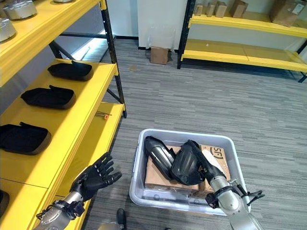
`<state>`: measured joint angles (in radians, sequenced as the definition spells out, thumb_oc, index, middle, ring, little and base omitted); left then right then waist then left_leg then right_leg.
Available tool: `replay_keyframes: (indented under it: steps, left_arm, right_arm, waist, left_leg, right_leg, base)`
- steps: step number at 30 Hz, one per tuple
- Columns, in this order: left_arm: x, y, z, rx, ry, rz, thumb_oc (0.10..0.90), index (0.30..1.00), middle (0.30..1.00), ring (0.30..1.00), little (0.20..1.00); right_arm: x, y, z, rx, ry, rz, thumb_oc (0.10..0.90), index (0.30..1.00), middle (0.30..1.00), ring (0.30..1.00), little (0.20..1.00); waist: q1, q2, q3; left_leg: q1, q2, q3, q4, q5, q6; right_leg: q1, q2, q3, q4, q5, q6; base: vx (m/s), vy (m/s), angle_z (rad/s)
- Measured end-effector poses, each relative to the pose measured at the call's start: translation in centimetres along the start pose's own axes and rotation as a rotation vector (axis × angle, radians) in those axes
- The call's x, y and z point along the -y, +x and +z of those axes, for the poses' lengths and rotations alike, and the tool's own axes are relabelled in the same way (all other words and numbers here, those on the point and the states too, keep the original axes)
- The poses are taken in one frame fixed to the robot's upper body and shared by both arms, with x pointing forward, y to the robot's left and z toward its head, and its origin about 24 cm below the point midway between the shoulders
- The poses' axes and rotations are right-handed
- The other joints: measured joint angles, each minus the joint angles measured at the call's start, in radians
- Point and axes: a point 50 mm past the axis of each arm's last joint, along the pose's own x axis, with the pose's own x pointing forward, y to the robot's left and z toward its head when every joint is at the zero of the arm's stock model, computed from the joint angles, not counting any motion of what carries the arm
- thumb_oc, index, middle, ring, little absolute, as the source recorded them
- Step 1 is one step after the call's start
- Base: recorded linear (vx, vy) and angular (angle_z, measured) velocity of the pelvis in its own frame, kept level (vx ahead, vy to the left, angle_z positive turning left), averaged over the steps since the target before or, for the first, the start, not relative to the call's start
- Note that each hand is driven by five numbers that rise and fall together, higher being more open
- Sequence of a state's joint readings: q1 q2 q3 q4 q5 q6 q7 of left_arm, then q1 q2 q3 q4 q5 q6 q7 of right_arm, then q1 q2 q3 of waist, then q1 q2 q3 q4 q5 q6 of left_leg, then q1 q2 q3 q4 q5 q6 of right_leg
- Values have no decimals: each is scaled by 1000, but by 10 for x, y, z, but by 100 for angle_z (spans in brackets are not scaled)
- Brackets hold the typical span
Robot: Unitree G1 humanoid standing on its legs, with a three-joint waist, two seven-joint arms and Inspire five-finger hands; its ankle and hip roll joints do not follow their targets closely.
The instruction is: Move parts from the plastic box to the shelf.
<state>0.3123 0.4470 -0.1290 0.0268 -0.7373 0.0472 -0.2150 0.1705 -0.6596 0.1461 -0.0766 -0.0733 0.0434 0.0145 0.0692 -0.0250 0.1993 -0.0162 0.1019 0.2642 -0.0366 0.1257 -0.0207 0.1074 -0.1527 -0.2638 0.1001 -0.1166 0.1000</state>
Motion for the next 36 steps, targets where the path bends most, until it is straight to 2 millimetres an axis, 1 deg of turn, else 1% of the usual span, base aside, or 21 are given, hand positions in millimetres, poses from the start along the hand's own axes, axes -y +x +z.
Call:
replay_keyframes:
  steps: [4,7,8,10,14,18,19,20,22,23,24,25,26,27,29,32,34,36]
  left_arm:
    - [-1,-3,-6,-33,-10,-2,900,1000,1000,1000,1000]
    - [1,-4,-10,-63,-9,-13,900,1000,1000,1000,1000]
    - [1,-4,-11,-75,-8,-21,900,1000,1000,1000,1000]
    - [3,-3,-13,-95,14,-31,900,1000,1000,1000,1000]
    - [7,-2,-17,-122,11,-51,900,1000,1000,1000,1000]
    - [10,2,-17,-136,14,-66,900,1000,1000,1000,1000]
    - [14,4,-17,-140,17,-83,900,1000,1000,1000,1000]
    - [15,5,-17,-142,18,-90,900,1000,1000,1000,1000]
    - [21,9,-18,-147,23,-118,900,1000,1000,1000,1000]
    - [25,12,-18,-149,25,-134,900,1000,1000,1000,1000]
    - [26,12,-18,-149,26,-137,900,1000,1000,1000,1000]
    - [26,12,-18,-148,27,-137,900,1000,1000,1000,1000]
    - [26,14,-15,-141,31,-141,900,1000,1000,1000,1000]
    - [27,15,-14,-137,33,-144,900,1000,1000,1000,1000]
    - [28,17,-12,-131,37,-152,900,1000,1000,1000,1000]
    - [30,20,-8,-112,46,-161,900,1000,1000,1000,1000]
    - [30,23,-3,-86,55,-164,900,1000,1000,1000,1000]
    - [31,25,-1,-79,58,-168,900,1000,1000,1000,1000]
  right_arm:
    - [0,9,7,3,35,-7,900,1000,1000,1000,1000]
    - [-8,20,18,27,34,25,900,1000,1000,1000,1000]
    - [-12,23,23,39,37,36,900,1000,1000,1000,1000]
    - [-19,29,30,43,51,43,900,1000,1000,1000,1000]
    - [-33,42,37,28,54,40,900,1000,1000,1000,1000]
    - [-37,48,39,-10,44,38,900,1000,1000,1000,1000]
    - [-42,51,38,-31,43,46,900,1000,1000,1000,1000]
    - [-44,53,37,-41,40,52,900,1000,1000,1000,1000]
    - [-50,58,36,-65,17,69,900,1000,1000,1000,1000]
    - [-54,59,34,-76,-8,76,900,1000,1000,1000,1000]
    - [-55,59,34,-81,-18,78,900,1000,1000,1000,1000]
    - [-55,59,34,-83,-41,76,900,1000,1000,1000,1000]
    - [-52,61,36,-80,-92,52,900,1000,1000,1000,1000]
    - [-50,62,37,-84,-118,34,900,1000,1000,1000,1000]
    - [-43,64,37,-95,-189,11,900,1000,1000,1000,1000]
    - [-36,64,35,-105,-263,1,900,1000,1000,1000,1000]
    - [-32,61,40,-87,-313,-19,900,1000,1000,1000,1000]
    - [-32,59,42,-81,-318,-28,900,1000,1000,1000,1000]
  waist:
    - [19,0,0]
    - [18,1,-1]
    - [32,3,-2]
    - [45,6,-2]
    - [52,16,-3]
    - [64,35,-2]
    - [73,44,-2]
    - [74,48,-2]
    - [73,66,4]
    - [75,84,13]
    - [75,92,18]
    - [75,98,20]
    - [74,115,33]
    - [73,124,39]
    - [72,135,53]
    - [71,139,77]
    - [68,135,95]
    - [64,135,108]
  left_leg:
    - [1,-1,-15,-2,0,0]
    - [2,0,-27,-3,1,-1]
    - [1,0,-29,-3,1,-1]
    - [0,-2,-31,-3,1,-2]
    - [-7,-5,-47,-3,2,-2]
    - [-19,-6,-49,1,2,-2]
    - [-26,-6,-50,3,3,-3]
    - [-31,-6,-51,6,3,-3]
    - [-48,-4,-52,13,4,-3]
    - [-58,-3,-53,14,7,-3]
    - [-61,-4,-53,14,8,-2]
    - [-69,-4,-53,16,9,-1]
    - [-85,-3,-52,17,13,1]
    - [-95,-4,-52,18,15,3]
    - [-105,-6,-52,19,18,7]
    - [-106,-8,-51,19,19,8]
    - [-125,-9,-51,17,21,6]
    - [-131,-13,-50,17,24,8]
  right_leg:
    - [29,9,-22,-39,12,0]
    - [40,13,-39,-53,14,-1]
    - [42,13,-41,-56,14,-2]
    - [43,13,-43,-57,14,-2]
    - [42,11,-51,-57,14,-2]
    - [30,8,-53,-50,14,-2]
    - [22,8,-52,-46,14,-2]
    - [18,8,-53,-45,14,-2]
    - [-1,4,-53,-35,14,-2]
    - [-13,4,-54,-27,14,-3]
    - [-18,4,-54,-23,14,-2]
    - [-28,3,-54,-18,13,-2]
    - [-47,2,-55,-5,13,-3]
    - [-59,1,-55,3,13,-3]
    - [-74,-6,-55,15,10,-2]
    - [-85,-8,-53,28,6,-1]
    - [-117,-13,-50,55,-9,-2]
    - [-126,-15,-48,66,-9,-2]
  base:
    - [65,-17,13]
    - [50,-1,15]
    - [22,8,5]
    - [29,10,3]
    - [21,3,7]
    - [-14,10,1]
    - [-66,45,1]
    - [-80,54,0]
    - [-77,49,1]
    - [-103,60,2]
    - [-107,60,1]
    - [-86,52,-4]
    - [-73,72,-2]
    - [-61,84,-3]
    - [-51,61,0]
    - [-68,22,-1]
    - [-19,13,0]
    - [-45,36,0]
